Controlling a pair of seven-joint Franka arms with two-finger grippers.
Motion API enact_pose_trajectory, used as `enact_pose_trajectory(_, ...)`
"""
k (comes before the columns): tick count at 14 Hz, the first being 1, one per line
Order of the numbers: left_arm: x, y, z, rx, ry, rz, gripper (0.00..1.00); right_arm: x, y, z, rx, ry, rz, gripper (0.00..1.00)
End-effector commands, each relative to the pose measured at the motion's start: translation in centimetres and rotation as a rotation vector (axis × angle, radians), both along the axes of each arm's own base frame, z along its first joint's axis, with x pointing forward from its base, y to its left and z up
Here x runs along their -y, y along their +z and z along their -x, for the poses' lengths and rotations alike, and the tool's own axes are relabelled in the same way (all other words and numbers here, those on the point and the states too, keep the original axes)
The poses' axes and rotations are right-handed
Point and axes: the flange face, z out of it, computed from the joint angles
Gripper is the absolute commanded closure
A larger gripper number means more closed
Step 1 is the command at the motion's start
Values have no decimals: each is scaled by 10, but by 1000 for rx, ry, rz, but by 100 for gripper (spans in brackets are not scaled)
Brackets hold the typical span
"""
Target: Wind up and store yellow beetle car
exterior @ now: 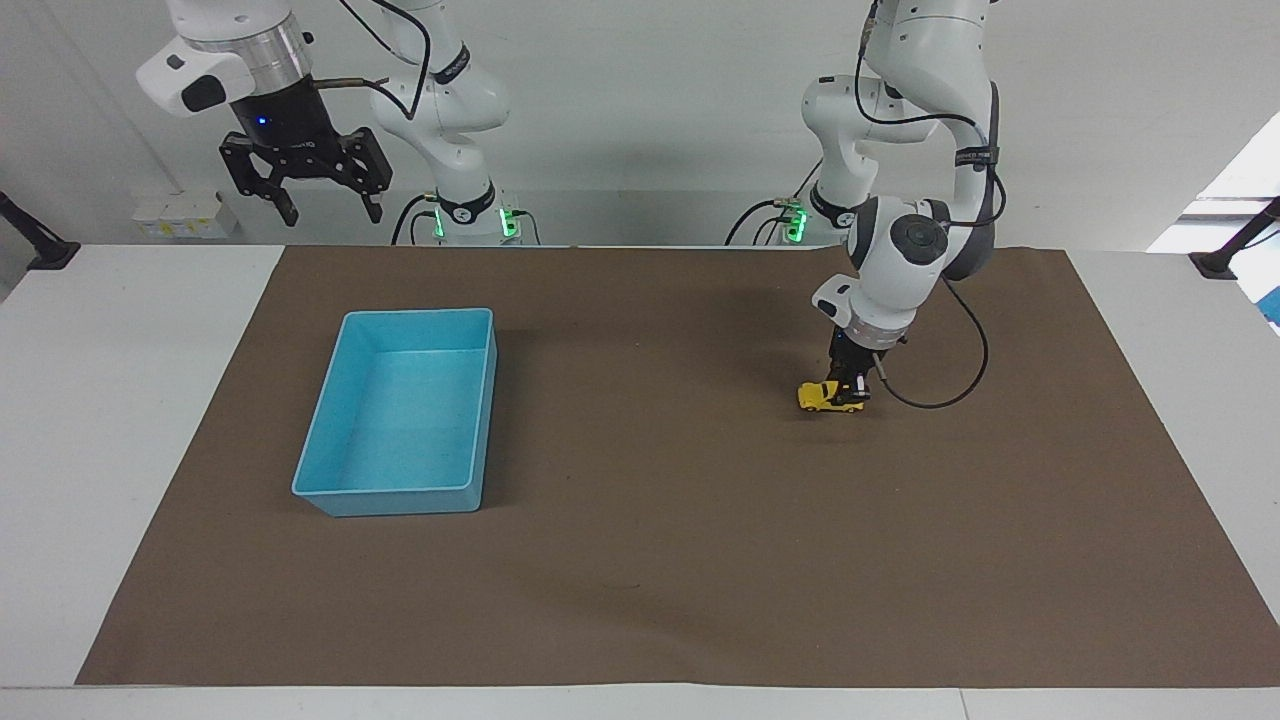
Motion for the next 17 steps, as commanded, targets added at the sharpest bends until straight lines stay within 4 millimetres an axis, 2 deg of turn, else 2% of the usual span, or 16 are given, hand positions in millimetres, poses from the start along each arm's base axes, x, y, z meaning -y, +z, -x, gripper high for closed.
enact_pose_trajectory(1, -24, -14, -6, 0, 19, 2, 100, 2, 2, 5, 6, -13, -8, 0)
enact_pose_trajectory(6, -38, -18, -10, -6, 27, -1, 100, 3, 1, 5, 4, -13, -7, 0)
enact_pose_trajectory(7, -37, -16, -10, -3, 26, 0, 88, 2, 1, 5, 3, -13, -8, 0)
enact_pose_trajectory(8, -34, -16, -10, -8, 23, -1, 18, 2, 1, 5, 4, -13, -8, 0)
enact_pose_trajectory(9, -32, -13, -12, -3, 19, 0, 0, 3, 1, 5, 3, -13, -7, 0)
enact_pose_trajectory(13, -28, 25, -24, 33, 101, 14, 0, 3, 2, 6, 4, -13, -7, 0)
enact_pose_trajectory(17, -31, 67, -32, 90, 438, 55, 0, 3, 2, 5, 6, -13, -7, 0)
